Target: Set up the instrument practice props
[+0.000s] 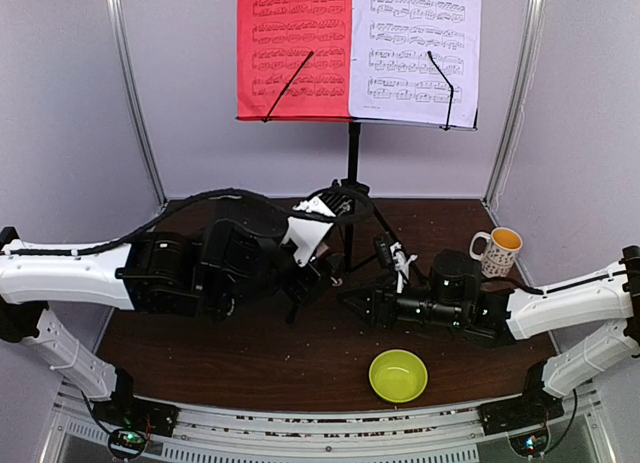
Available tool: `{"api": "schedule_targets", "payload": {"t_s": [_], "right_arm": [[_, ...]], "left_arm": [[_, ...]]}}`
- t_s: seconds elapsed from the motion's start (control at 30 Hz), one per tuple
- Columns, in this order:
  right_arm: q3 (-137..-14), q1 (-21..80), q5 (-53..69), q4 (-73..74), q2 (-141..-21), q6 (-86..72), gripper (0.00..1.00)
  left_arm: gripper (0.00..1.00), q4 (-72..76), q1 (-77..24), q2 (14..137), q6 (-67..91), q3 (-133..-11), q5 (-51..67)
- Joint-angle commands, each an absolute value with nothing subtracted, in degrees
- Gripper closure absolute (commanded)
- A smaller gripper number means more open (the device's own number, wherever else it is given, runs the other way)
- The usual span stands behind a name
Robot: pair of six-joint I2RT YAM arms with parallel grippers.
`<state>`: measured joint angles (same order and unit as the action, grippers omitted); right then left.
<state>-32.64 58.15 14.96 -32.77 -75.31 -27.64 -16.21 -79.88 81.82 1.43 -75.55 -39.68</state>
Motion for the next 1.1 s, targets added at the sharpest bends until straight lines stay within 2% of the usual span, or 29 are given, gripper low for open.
{"api": "schedule_targets", "payload": {"t_s": [0.0,0.27,0.5,0.87,0.93,1.0,1.07], "right_arm": [[-35.05,58.36,13.77,-34.46,-75.99,-28.27,0.52],[-36.48,58.36,12.7,-34.02,-76.05,-28.84,0.53],[-37.79,58.38,12.66,-32.71,-75.81,-28.39,0.6],[-39.26,57.82,10.82,-29.95,-75.94,-29.42,0.81],[-39.05,57.54,10.93,-30.61,-75.82,-30.48,0.87],[-38.94,57.29,11.36,-31.55,-75.59,-31.97,1.0],[-39.17,56.94,12.06,-32.72,-75.46,-33.9,1.0]], "left_arm": [[1.0,-7.46,-79.81,78.58,1.37,-76.65,-40.07],[1.0,-6.17,-79.84,77.97,0.94,-76.21,-39.26],[1.0,-5.66,-79.81,77.63,0.89,-76.08,-39.54],[1.0,-4.39,-79.89,76.11,1.09,-76.11,-39.17],[1.0,-3.99,-79.89,75.63,1.17,-76.07,-38.96],[1.0,-3.64,-79.89,75.29,1.14,-76.03,-38.99],[1.0,-3.13,-79.89,74.94,1.06,-75.75,-38.92]]}}
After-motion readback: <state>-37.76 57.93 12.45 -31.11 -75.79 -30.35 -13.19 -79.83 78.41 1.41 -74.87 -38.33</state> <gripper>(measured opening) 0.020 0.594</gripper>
